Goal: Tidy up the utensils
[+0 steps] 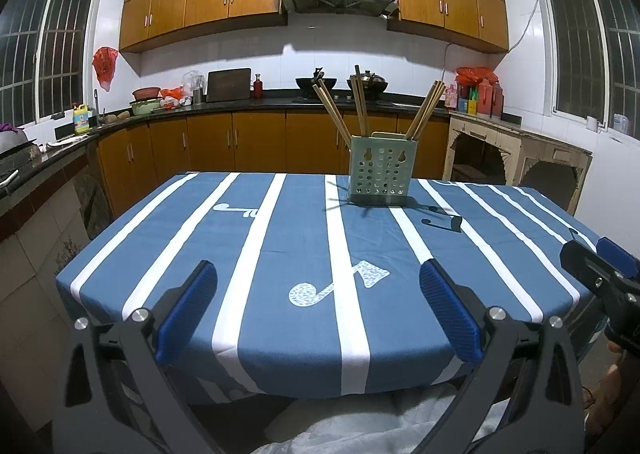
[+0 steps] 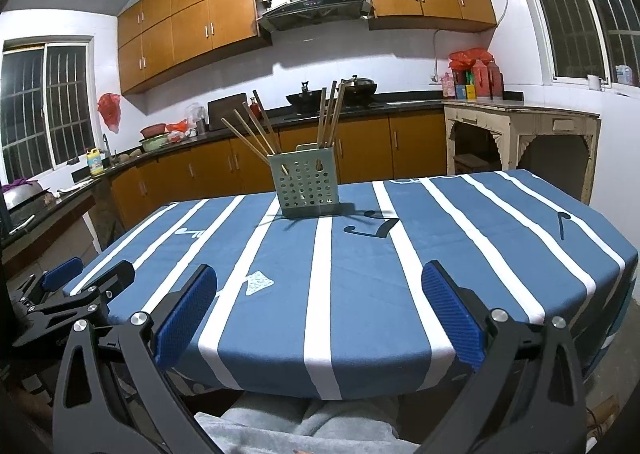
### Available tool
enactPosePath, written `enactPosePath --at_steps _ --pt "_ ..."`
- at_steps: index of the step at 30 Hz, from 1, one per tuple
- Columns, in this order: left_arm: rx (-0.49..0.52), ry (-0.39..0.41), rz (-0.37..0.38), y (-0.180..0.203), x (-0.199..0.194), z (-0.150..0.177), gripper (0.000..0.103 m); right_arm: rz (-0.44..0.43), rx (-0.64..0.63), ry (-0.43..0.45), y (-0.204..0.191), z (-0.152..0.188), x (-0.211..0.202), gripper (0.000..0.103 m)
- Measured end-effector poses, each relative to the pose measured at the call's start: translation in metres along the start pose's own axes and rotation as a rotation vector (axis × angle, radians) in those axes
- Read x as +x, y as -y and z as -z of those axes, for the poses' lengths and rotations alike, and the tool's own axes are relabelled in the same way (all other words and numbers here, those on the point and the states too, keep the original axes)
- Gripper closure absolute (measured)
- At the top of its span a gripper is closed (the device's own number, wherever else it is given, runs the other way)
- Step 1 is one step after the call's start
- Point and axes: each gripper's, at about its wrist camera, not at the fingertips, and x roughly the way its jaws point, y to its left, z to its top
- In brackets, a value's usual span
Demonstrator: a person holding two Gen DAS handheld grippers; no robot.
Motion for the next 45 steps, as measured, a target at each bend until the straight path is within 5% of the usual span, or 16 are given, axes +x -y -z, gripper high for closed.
enactPosePath --at_steps 45 --pt "-0.003 -0.010 0.013 0.0041 -0.0009 -0.0028 0.004 0.001 0.003 -0.006 -0.0014 -0.0002 -0.0001 0.002"
